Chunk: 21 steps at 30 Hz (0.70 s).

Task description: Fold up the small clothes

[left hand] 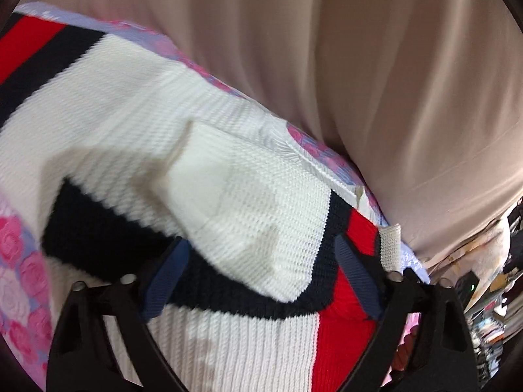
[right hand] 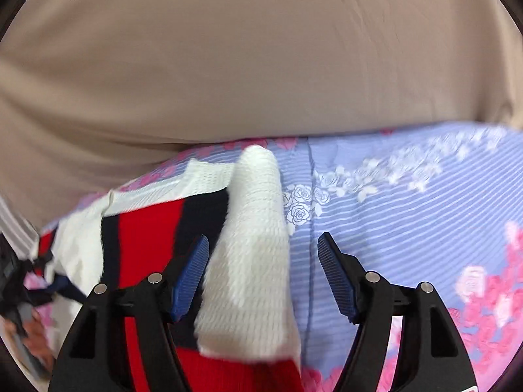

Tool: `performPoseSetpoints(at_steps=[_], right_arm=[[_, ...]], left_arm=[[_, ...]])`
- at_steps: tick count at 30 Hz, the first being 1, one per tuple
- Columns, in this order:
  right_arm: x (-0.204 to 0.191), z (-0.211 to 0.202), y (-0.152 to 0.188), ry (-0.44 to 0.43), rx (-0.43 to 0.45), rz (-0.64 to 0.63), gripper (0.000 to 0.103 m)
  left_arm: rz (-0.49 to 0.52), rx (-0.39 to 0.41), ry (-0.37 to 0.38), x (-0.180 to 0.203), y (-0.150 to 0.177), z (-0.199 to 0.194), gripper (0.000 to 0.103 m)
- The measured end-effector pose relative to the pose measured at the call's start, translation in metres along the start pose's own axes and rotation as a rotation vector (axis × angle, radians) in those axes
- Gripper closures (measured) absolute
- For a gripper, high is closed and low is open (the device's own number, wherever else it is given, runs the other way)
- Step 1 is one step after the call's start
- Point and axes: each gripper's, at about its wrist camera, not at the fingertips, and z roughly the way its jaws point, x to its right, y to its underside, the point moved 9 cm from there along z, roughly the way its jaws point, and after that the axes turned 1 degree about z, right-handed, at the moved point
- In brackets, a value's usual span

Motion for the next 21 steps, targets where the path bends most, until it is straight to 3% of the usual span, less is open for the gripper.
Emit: performPoseSetpoints(at_steps=[1, 3, 4, 5, 8, 9, 10, 12, 13, 15, 18, 21], right_arm=[[-0.002, 0.01, 0.001, -0.005, -0.026, 0.003, 0.035], [-0.005, 0.027, -0.002, 0.01, -0.064, -0.018, 0.052], [-0.012, 0.029, -0.003, 0.022, -0.079, -0.054, 0.086], [-0.017, 0.024, -0.008, 0.022, -0.05, -0.07, 0.089], [-0.024, -0.021, -0.031, -0.146, 0.14, -0.044, 0.09], [-0.014, -0.029, -0.033, -0.148, 0.179, -0.03, 0.09], [0.004, -0.016, -0.029, -0.077, 0.153, -0.022, 0.09], [0.037, 0.031, -0.007, 0.061, -0.011, -0.021, 0.09], [0.046, 0.041, 0.0, 0.063, -0.025, -0.015, 0.09], [0.045, 0.026, -0.003, 0.057, -0.005, -0.015, 0.09], [0.034, -0.022, 0.0, 0.049, 0.076, -0.022, 0.088], [0.02, -0.05, 0.017, 0.017, 0.083, -0.085, 0.075]], left_arm=[[0.023, -0.014, -0.026, 0.002, -0.001, 0.01, 0.041], [0.05, -0.026, -0.058, 0.001, -0.006, 0.015, 0.084], [0.065, -0.021, -0.074, 0.002, -0.008, 0.016, 0.094], [0.086, -0.006, -0.082, 0.004, -0.015, 0.013, 0.094], [0.146, 0.084, -0.071, 0.023, -0.029, -0.009, 0.095], [0.167, 0.109, -0.081, 0.026, -0.03, -0.015, 0.095], [0.183, 0.113, -0.103, 0.027, -0.03, -0.013, 0.095], [0.199, 0.07, -0.115, 0.022, -0.02, 0.002, 0.094], [0.191, 0.04, -0.137, 0.016, -0.014, 0.013, 0.094], [0.17, -0.012, -0.166, 0.004, 0.001, 0.032, 0.094], [0.181, 0.016, -0.164, 0.006, 0.006, 0.032, 0.094], [0.188, 0.013, -0.166, 0.008, 0.006, 0.036, 0.093]])
